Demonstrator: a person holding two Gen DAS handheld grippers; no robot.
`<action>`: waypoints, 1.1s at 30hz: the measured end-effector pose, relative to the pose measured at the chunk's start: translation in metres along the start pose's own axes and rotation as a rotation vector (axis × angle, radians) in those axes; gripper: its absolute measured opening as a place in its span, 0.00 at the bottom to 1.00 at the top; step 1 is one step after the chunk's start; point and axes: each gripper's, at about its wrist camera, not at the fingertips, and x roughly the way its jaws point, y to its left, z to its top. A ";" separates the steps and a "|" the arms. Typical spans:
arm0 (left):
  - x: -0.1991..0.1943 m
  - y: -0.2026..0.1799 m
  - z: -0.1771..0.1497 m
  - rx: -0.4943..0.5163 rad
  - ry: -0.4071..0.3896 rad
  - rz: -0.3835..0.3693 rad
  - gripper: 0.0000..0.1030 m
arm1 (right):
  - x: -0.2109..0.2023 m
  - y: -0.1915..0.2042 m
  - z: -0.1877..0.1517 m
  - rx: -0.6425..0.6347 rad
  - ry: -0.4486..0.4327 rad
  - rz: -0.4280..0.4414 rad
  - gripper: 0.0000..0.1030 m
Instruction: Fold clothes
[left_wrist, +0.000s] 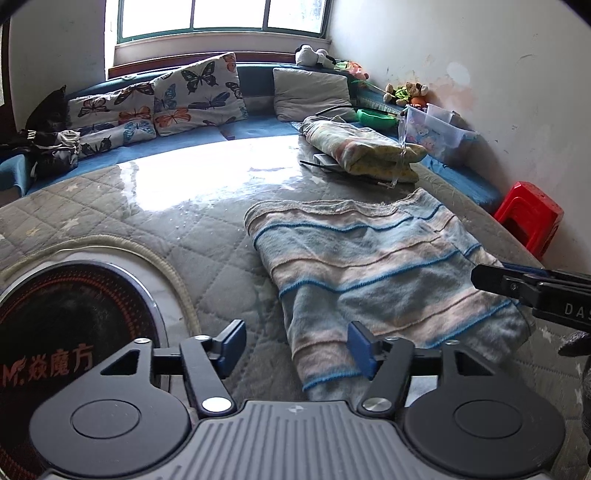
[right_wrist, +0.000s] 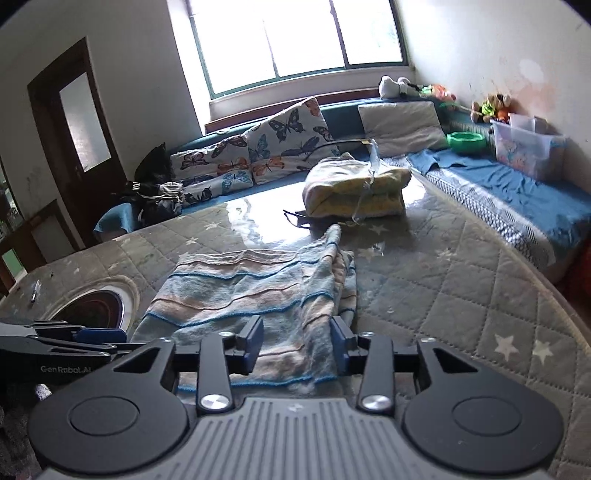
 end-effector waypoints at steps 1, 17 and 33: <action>-0.002 0.000 -0.002 0.001 0.000 0.003 0.68 | -0.002 0.002 -0.001 -0.010 -0.001 -0.004 0.42; -0.017 -0.003 -0.032 0.024 0.013 0.021 0.79 | -0.006 0.018 -0.032 -0.122 0.072 -0.154 0.71; -0.013 -0.002 -0.035 0.025 0.025 0.024 0.81 | 0.016 -0.002 -0.003 0.050 0.018 0.096 0.71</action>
